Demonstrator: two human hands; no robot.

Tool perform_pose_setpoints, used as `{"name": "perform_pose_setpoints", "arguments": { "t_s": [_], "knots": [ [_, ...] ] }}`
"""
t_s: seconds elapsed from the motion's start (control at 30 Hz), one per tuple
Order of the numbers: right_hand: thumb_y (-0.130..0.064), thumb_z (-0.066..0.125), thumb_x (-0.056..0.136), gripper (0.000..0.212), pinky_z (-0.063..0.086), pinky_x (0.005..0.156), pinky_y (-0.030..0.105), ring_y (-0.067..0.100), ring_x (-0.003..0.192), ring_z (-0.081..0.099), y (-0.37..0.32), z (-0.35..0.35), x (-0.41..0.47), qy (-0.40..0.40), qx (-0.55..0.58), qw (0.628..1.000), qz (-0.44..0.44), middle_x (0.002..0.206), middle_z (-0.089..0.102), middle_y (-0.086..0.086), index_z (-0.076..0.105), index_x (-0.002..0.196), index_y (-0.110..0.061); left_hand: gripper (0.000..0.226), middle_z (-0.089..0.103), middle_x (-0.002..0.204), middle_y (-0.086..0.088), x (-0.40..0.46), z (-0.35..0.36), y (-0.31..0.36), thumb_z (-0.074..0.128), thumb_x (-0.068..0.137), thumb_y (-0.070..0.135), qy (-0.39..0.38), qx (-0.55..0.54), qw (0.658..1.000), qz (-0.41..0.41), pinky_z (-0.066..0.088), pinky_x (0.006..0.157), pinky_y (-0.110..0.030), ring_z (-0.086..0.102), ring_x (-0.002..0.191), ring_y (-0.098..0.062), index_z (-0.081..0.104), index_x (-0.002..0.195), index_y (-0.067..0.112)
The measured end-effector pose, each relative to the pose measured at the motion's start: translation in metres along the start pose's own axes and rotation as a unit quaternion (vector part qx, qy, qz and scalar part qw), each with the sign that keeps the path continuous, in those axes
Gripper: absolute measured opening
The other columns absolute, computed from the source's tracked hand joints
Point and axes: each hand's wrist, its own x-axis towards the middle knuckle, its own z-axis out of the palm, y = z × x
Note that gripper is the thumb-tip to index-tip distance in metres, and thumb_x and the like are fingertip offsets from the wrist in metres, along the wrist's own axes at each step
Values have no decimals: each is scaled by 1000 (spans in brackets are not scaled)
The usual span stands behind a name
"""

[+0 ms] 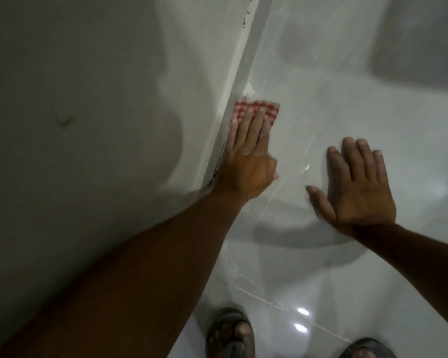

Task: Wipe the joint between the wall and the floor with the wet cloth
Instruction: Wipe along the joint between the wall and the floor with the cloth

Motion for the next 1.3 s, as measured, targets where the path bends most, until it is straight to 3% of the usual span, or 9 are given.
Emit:
{"name": "perform_pose_setpoints", "arguments": {
  "t_s": [0.17,0.4,0.5,0.63,0.73,0.93,1.0,1.1,1.3],
  "knots": [
    [-61,46,90,85,3,127,48,36,156,13,0,1,-1,12,8,1000,-2,165,23,22,31,154,-7,81,37,159,-17,-62,6,-1,50,72,21,7,-9,1000,2,22,123,-56,25,151,-37,38,150,3],
    [-62,45,90,86,4,127,48,36,156,13,2,1,0,2,2,1000,1,164,24,22,31,154,-7,78,46,154,-15,18,2,-4,59,68,7,59,-77,995,3,22,124,-54,33,147,-38,48,145,6],
    [-62,44,90,86,4,127,48,36,156,12,2,2,1,-4,2,1000,-2,165,23,22,31,154,-8,77,42,157,-14,37,-1,-5,61,72,3,61,-80,995,7,16,124,-53,29,149,-39,45,148,12],
    [-62,45,89,86,4,127,48,36,156,13,1,1,0,-2,2,1000,3,165,23,21,30,155,-9,78,39,158,-15,31,9,-7,68,74,2,55,-40,992,102,7,123,-56,25,149,-44,47,147,18],
    [-63,45,89,86,4,127,49,36,156,13,0,2,0,-8,-4,1000,5,165,23,21,29,155,-10,70,40,157,-15,16,9,4,56,77,13,44,26,979,198,11,122,-58,29,148,-44,46,146,11],
    [-62,46,89,86,3,127,48,36,155,14,1,3,0,-1,-8,1000,5,164,24,22,31,155,-9,65,45,155,-15,48,1,-1,32,82,17,39,93,961,258,15,119,-61,35,145,-42,48,145,10],
    [-60,48,89,85,5,127,49,36,155,15,1,2,0,7,-5,1000,3,164,26,22,32,154,-8,64,42,157,-15,76,-5,-8,33,83,14,51,96,968,228,14,120,-62,31,147,-43,46,146,9],
    [-60,48,89,85,11,126,53,37,154,18,0,2,1,14,-11,1000,1,163,28,23,33,154,-7,69,25,164,-16,104,-9,-16,40,86,20,14,77,991,110,2,124,-59,15,153,-40,32,153,9],
    [-61,48,89,85,10,127,52,37,154,18,1,2,1,10,-16,1000,4,162,29,23,34,153,-7,82,21,167,-11,110,-14,-8,53,81,28,4,-116,993,-3,9,129,-48,8,156,-32,25,156,14]
  ]
}}
